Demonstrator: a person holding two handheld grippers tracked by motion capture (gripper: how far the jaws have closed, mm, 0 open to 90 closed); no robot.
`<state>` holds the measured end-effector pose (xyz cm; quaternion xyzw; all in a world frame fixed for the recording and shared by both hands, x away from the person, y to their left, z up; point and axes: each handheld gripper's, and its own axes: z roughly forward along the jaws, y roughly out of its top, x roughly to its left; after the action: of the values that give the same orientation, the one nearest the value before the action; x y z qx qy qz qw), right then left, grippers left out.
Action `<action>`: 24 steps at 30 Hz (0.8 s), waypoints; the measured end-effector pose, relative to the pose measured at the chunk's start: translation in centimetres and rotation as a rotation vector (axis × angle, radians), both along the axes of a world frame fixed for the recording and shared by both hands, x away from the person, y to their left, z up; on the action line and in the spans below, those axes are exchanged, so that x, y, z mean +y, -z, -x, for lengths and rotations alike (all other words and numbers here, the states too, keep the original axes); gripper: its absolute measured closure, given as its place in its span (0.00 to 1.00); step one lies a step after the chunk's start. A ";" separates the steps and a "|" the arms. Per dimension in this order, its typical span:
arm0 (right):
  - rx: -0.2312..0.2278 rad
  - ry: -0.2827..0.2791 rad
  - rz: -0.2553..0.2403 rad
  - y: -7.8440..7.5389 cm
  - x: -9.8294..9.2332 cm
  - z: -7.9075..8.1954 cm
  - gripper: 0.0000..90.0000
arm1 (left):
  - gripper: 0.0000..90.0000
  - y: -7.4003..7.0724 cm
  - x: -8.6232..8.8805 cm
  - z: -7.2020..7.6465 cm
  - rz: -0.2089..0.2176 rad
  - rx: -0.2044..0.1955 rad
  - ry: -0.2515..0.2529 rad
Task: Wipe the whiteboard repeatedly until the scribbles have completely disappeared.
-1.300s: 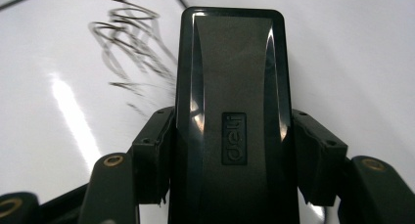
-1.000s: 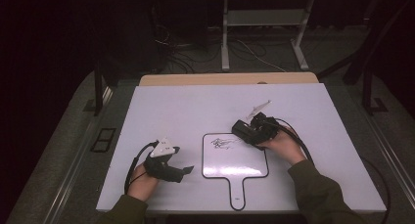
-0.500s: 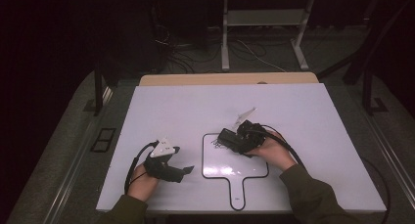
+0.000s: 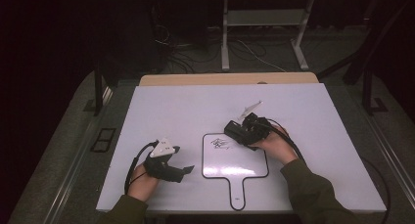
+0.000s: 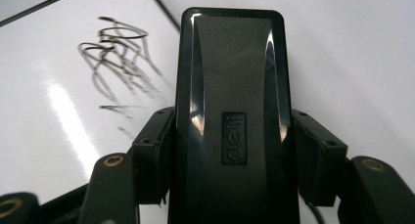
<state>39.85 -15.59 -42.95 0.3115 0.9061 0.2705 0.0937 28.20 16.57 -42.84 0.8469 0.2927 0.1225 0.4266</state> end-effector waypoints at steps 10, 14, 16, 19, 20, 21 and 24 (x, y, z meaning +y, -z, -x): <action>-0.011 -0.075 0.004 0.0 2.4 0.9 0.43 | 0.16 0.0 0.0 0.0 -0.010 -0.001 0.011; -0.013 -0.115 0.009 0.0 3.7 1.5 0.43 | 0.16 0.0 0.0 0.0 -0.009 -0.001 0.010; -0.006 -0.145 0.005 0.0 4.7 2.1 0.43 | 0.16 0.0 0.0 0.0 -0.012 -0.001 0.012; -0.015 -0.177 0.016 -0.1 5.5 2.5 0.43 | 0.16 0.0 0.0 0.0 -0.010 -0.001 0.011; -0.009 -0.177 0.011 -0.1 5.7 2.7 0.43 | 0.16 0.0 0.0 0.0 -0.012 -0.001 0.012; -0.021 -0.182 0.023 -0.1 5.7 2.6 0.43 | 0.16 0.0 0.0 0.0 -0.010 -0.001 0.011; -0.003 -0.166 0.003 0.0 5.4 2.3 0.43 | 0.16 0.0 0.0 0.0 -0.010 -0.001 0.011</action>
<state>37.56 -10.16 -42.92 0.2346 0.9291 0.2766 0.0725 28.20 16.59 -42.79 0.8507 0.2872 0.1219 0.4231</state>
